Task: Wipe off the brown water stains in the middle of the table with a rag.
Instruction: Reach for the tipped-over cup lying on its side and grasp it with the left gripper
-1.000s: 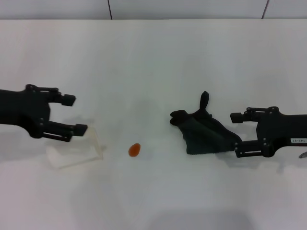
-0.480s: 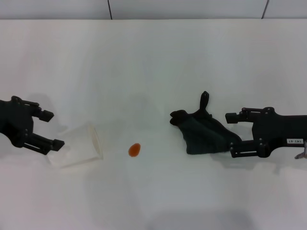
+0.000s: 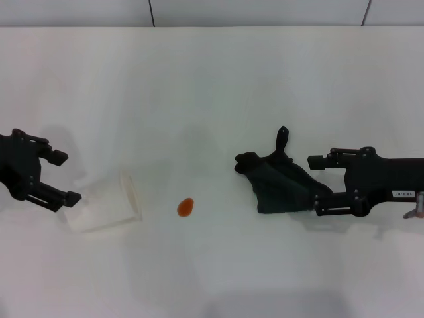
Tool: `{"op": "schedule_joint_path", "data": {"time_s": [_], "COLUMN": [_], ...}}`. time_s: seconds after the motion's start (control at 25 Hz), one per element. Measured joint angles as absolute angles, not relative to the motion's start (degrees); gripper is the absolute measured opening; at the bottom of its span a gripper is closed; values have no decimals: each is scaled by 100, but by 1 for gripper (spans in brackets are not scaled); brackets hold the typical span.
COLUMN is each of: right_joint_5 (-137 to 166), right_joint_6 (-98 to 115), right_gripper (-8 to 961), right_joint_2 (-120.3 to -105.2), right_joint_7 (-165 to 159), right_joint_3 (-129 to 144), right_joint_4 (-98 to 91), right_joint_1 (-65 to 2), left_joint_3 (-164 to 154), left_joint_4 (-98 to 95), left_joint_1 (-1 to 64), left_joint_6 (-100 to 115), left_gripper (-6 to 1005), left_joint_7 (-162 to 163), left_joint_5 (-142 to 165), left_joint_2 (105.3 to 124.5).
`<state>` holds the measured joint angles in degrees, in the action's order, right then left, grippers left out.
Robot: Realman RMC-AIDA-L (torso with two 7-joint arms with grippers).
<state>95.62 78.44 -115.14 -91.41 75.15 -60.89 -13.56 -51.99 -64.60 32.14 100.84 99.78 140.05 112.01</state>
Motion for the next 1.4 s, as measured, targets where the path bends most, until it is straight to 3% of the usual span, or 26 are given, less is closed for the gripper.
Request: {"op": "schedule_joint_path", "data": {"time_s": [0.68,1.4], "right_joint_5": [9439,9272], "right_joint_6": [7855,7777], "right_gripper": [781,790], "right_joint_2": [-11514,-11514], "right_joint_7": [-9125,-9135], "right_joint_3": [7499,7471], "right_joint_4": [-6138,-6098], "right_joint_1": [-1362,-1347], "left_joint_3": [-5302,-5315], "left_joint_4": [-6120,-6059], "left_joint_1": [3364,3337], "left_joint_6": [10081,9989], "left_gripper": [872,868], "left_joint_7": [9718,9683], "left_joint_5": [14002,14144], "left_joint_2": [11339,11317]}}
